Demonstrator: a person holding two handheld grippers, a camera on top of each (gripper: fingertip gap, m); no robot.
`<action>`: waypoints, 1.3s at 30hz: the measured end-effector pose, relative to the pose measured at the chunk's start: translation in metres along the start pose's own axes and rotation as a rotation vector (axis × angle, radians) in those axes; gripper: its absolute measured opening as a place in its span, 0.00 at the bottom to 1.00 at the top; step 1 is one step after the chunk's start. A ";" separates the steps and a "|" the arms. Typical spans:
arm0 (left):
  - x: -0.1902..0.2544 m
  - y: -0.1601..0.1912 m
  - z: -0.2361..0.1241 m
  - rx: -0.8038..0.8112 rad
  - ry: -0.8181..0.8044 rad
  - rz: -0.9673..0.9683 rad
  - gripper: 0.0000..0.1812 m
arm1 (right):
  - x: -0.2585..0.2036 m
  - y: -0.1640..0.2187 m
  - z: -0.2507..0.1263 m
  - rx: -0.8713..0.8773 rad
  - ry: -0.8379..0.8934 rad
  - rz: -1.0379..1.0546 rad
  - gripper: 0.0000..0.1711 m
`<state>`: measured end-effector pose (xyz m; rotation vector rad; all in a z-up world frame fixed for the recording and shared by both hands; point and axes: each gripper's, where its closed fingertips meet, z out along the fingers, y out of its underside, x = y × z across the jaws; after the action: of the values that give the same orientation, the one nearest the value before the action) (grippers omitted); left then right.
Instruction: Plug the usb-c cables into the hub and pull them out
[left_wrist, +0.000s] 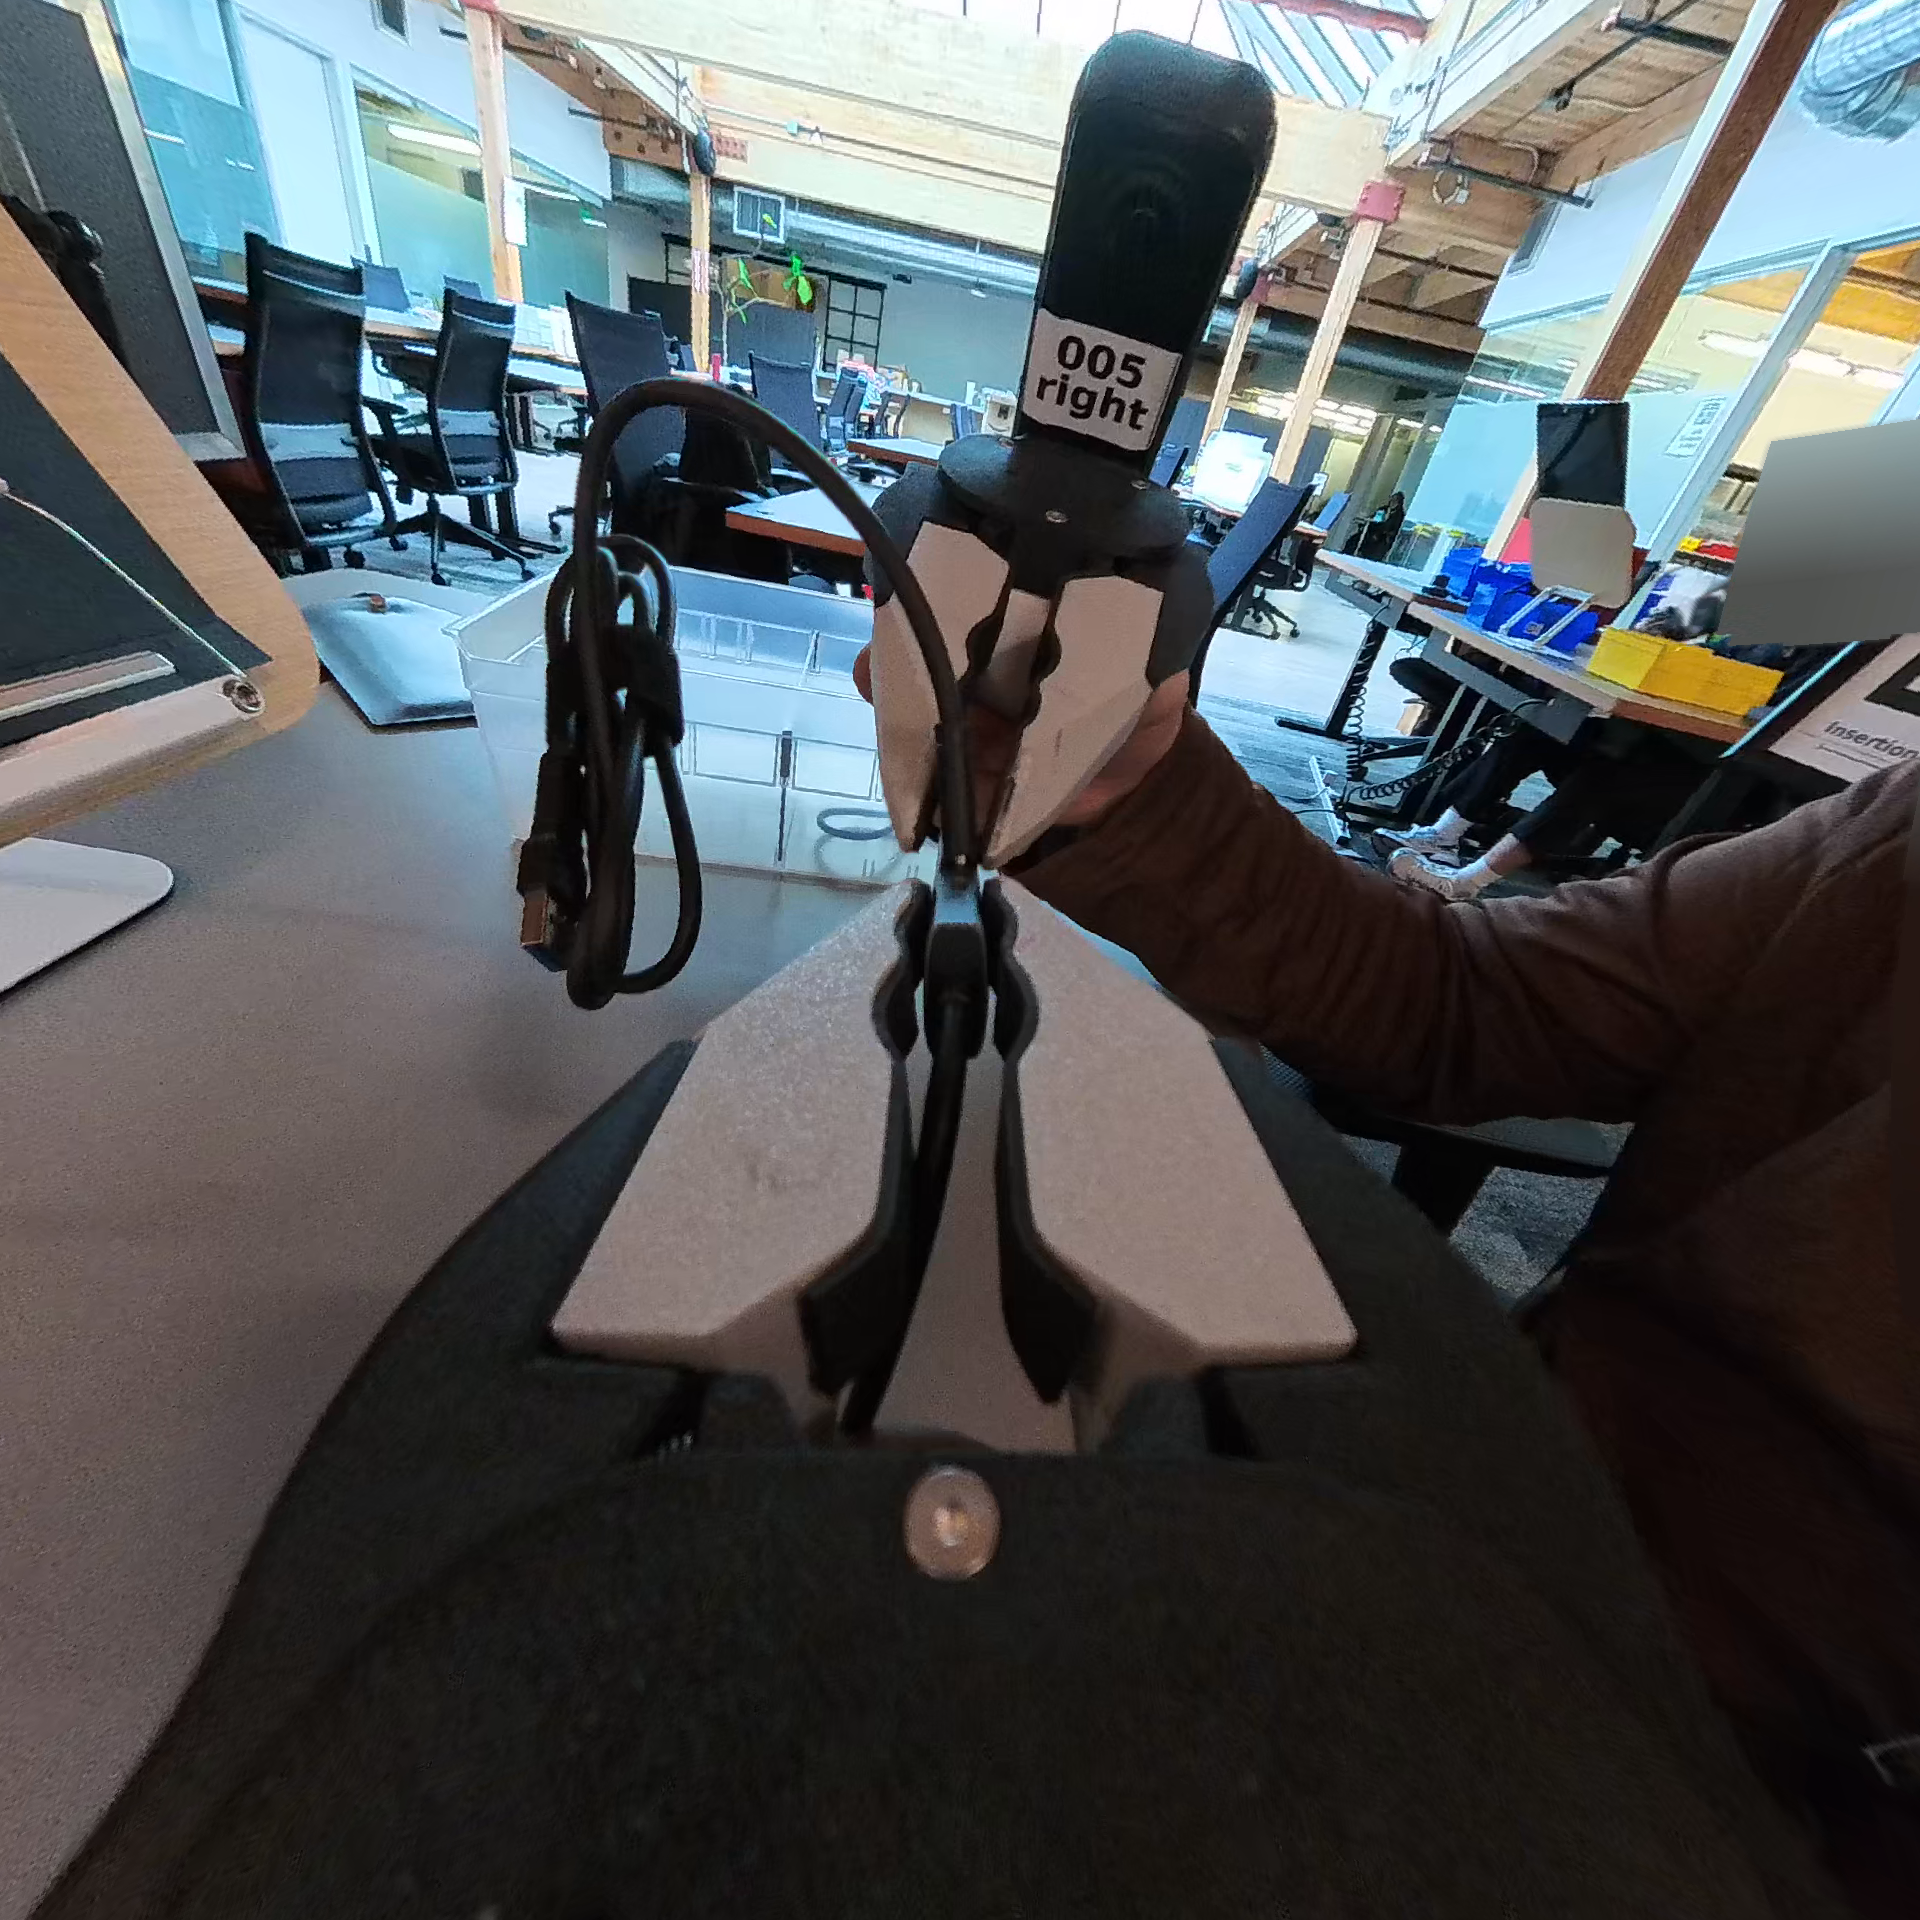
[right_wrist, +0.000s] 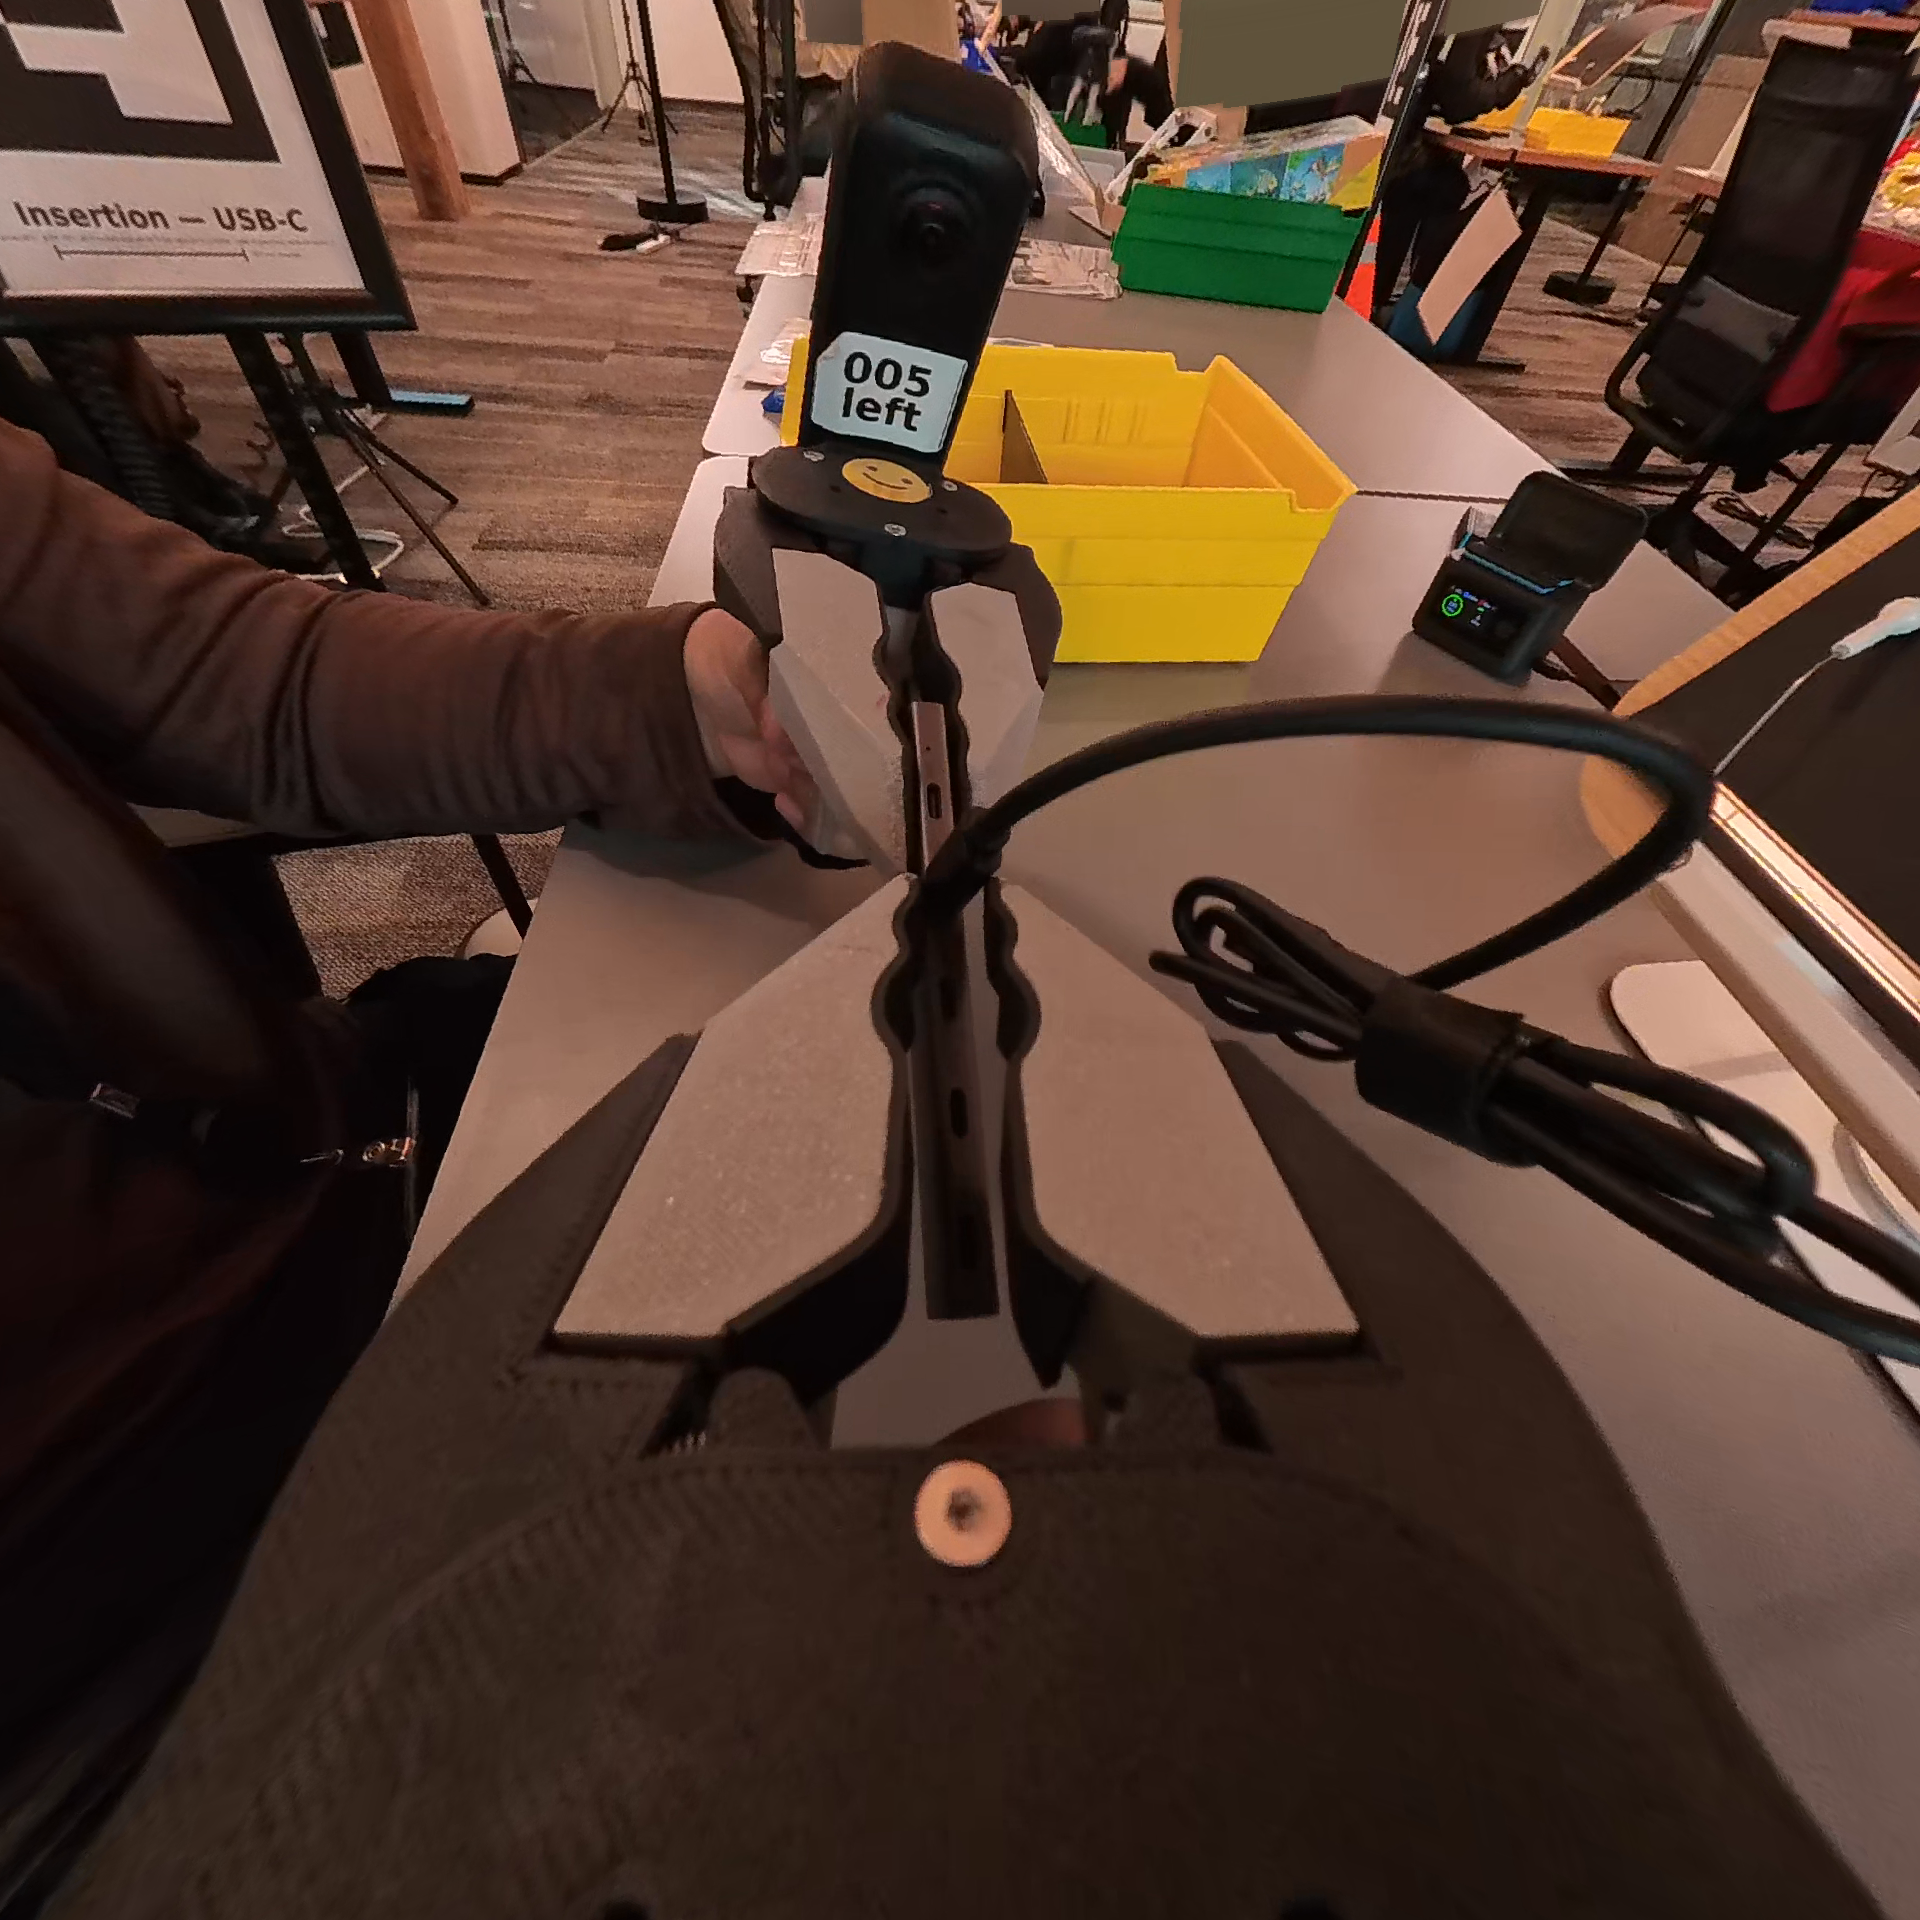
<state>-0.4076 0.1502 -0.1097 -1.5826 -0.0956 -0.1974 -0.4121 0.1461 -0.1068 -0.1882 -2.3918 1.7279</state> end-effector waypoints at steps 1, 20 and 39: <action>0.000 0.000 0.000 0.001 -0.002 -0.001 0.04 | 0.000 0.000 0.000 0.002 0.001 0.002 0.04; -0.008 0.000 -0.003 0.027 -0.005 -0.088 0.04 | 0.007 -0.003 0.004 0.050 0.020 0.061 0.03; -0.008 -0.004 -0.008 0.049 -0.002 -0.135 0.04 | 0.024 -0.034 0.004 0.413 0.055 0.270 0.01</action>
<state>-0.4162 0.1423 -0.1074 -1.5283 -0.2077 -0.2963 -0.4362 0.1371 -0.0737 -0.5063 -1.9865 2.2562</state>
